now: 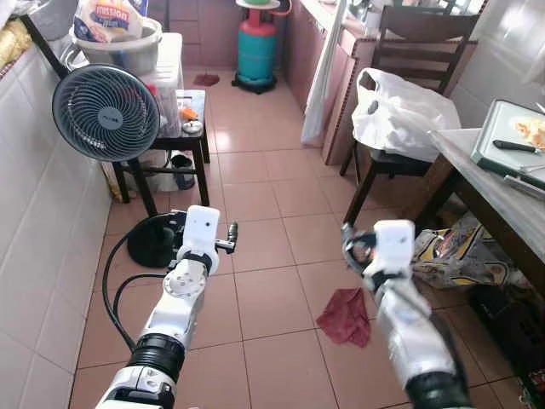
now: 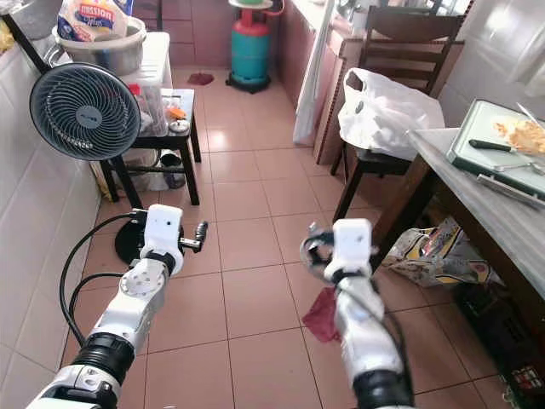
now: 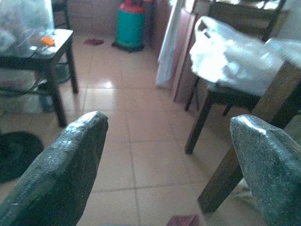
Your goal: Setting the table
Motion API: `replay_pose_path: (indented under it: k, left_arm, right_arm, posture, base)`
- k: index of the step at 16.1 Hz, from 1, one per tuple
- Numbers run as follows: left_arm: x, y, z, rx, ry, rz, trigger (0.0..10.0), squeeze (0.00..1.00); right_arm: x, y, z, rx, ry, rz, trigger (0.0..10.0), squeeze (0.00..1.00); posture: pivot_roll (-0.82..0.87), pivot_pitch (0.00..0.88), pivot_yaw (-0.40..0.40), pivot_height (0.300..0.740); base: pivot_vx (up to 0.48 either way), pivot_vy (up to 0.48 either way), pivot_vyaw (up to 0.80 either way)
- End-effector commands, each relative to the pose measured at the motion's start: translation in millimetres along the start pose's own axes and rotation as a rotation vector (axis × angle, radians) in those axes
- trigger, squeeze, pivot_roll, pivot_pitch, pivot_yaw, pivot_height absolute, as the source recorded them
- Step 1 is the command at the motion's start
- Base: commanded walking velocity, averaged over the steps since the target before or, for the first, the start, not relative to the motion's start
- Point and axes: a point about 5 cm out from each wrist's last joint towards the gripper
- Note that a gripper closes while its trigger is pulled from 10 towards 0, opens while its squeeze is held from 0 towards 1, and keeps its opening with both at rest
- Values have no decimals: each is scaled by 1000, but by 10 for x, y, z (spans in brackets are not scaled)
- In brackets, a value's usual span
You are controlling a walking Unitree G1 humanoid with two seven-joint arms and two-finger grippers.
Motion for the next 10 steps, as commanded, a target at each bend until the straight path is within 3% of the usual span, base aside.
replay_pose_path:
  k: [1,6,10]
  left_arm:
    - [22,41,33,8,-7,10,10000,0]
    - [17,13,-5,49,-32,6,10000,0]
    - [-154,-267,66,113,-154,-49,10000,0]
  right_arm:
    - [0,-3,46,2,-11,0,10000,0]
    - [-123,-113,154,17,-65,-14,10000,0]
    - [-439,-205,418,18,-160,-13,10000,0]
  posture:
    - [167,44,-89,714]
    - [169,49,-63,714]
    - [142,34,-45,714]
  base:
    - [0,0,0]
    - [0,0,0]
    - [0,0,0]
Point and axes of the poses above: a point about 5 cm out from each wrist's last joint towards the gripper, its own x axis pointing out of the wrist towards the gripper, its own y axis along the axis of the wrist's last joint, z = x × y, and after that the axes turned 10 degrees about x, right-handed
